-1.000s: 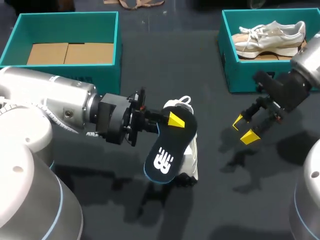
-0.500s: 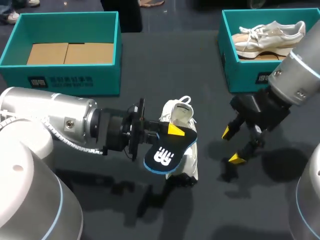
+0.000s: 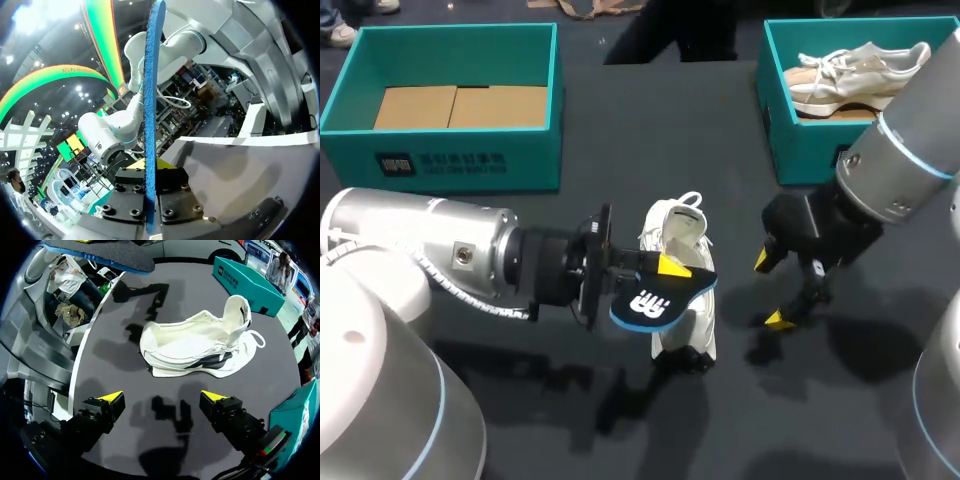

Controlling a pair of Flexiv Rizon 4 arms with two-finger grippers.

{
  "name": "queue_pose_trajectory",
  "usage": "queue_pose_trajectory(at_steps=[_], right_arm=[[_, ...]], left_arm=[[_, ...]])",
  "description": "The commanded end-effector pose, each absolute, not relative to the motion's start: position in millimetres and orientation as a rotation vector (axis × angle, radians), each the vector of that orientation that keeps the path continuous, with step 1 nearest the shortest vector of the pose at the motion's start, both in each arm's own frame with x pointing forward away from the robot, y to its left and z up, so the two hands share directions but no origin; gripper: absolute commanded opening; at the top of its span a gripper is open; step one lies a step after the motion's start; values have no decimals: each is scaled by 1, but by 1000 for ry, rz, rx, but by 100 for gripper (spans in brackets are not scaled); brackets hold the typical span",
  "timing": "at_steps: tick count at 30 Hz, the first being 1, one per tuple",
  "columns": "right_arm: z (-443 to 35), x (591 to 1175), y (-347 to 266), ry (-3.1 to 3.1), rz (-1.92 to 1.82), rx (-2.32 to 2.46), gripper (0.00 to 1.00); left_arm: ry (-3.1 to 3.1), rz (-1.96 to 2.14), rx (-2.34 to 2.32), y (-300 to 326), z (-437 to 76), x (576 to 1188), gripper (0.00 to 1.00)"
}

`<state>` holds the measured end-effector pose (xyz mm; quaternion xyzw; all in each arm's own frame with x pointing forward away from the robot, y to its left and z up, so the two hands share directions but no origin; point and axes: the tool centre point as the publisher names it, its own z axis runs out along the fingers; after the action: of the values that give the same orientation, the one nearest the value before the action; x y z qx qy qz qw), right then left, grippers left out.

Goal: Take the shoe out of the shoebox, open the shoe tongue, remove and reinsert the insole, then place the shoe into the shoebox

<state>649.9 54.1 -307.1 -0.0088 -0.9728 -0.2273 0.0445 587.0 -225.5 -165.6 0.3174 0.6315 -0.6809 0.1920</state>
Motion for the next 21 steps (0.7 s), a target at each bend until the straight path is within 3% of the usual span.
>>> queue_pose_trajectory(at_steps=[1, 11, 21], right_arm=[[-321, 650, 70, -3070, -648, -15, 100], [-327, 651, 75, -3125, -625, 51, 100], [-347, 674, 87, -3126, -690, 104, 100]], left_arm=[[1775, -2024, 768, -234, -178, 590, 0], [1780, -2039, 748, -234, -179, 591, 0], [1755, -2048, 742, -252, -212, 616, 0]])
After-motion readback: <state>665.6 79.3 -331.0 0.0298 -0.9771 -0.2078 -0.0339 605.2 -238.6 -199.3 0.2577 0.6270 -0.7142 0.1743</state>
